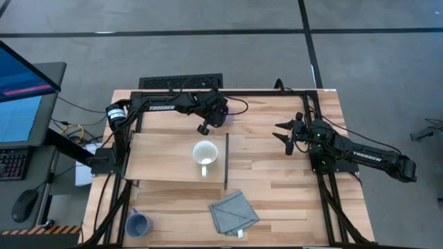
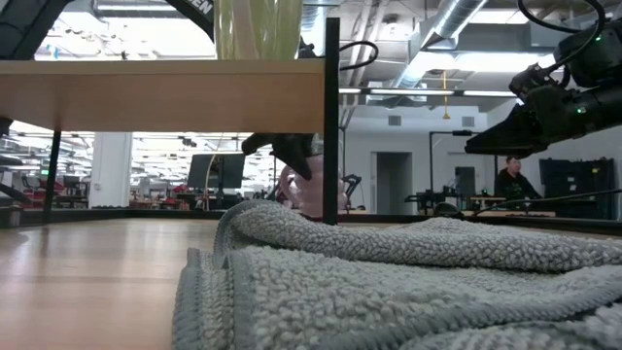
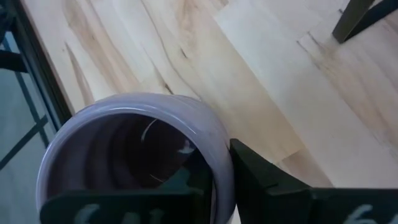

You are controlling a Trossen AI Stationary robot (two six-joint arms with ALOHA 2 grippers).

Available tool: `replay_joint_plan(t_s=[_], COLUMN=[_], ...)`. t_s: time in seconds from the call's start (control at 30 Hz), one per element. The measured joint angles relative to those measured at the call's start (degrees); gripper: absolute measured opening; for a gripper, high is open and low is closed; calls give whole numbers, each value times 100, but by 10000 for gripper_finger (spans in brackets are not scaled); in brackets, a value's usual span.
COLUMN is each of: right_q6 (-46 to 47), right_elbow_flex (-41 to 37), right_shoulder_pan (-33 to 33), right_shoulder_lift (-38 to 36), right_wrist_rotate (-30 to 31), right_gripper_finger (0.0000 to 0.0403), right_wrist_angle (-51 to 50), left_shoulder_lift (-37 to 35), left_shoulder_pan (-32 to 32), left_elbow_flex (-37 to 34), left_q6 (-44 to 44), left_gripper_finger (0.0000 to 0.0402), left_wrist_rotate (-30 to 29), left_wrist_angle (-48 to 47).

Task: Stack small to large cups/mugs on shelf
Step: Put the purple mug on the shelf

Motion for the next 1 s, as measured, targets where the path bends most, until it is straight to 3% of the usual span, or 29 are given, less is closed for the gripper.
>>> replay_joint_plan(t_s=[0.5, 0.77, 1.0], right_q6=[2, 2, 2], right_elbow_flex=[0, 0, 0], right_shoulder_pan=[0, 0, 0], right_shoulder_lift=[0, 0, 0], right_wrist_rotate=[2, 0, 0], right_gripper_finger=[230, 230, 230], right_wrist_angle=[2, 24, 26], left_shoulder_lift=[0, -6, -9], left_shoulder_pan=[15, 273, 470], left_elbow_flex=[2, 423, 1037], left_q6=[-452, -1593, -1895], left_gripper_finger=[25, 25, 25], left_wrist_rotate=[-478, -56, 249], left_wrist_angle=[-29, -343, -771])
